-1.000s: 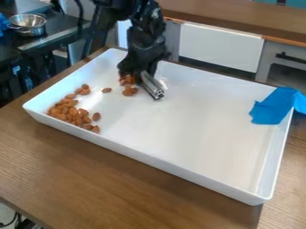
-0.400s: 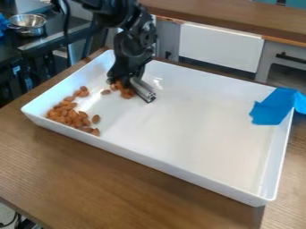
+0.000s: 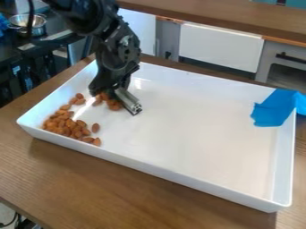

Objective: Sweep into pile

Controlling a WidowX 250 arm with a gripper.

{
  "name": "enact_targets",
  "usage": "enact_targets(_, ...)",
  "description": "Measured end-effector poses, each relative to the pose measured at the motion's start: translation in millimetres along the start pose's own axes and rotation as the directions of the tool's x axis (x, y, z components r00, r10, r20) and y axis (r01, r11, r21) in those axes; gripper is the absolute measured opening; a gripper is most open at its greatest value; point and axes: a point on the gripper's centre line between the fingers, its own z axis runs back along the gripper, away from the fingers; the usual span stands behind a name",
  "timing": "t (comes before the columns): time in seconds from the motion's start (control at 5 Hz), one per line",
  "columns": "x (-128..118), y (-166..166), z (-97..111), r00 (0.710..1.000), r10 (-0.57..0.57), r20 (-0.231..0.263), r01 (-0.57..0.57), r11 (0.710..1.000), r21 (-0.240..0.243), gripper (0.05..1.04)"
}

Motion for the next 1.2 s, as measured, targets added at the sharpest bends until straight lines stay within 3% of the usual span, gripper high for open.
enact_targets(0.2, 2, 10, 2, 1.0, 0.025, -0.002, -0.025, 1.0, 0.003, 0.374)
enact_targets(0.8, -20, 45, 21, 0.992, 0.059, -0.108, -0.053, 0.997, 0.051, 0.374)
enact_targets(1.2, -46, 58, 40, 0.932, 0.317, -0.176, -0.285, 0.94, 0.186, 0.374)
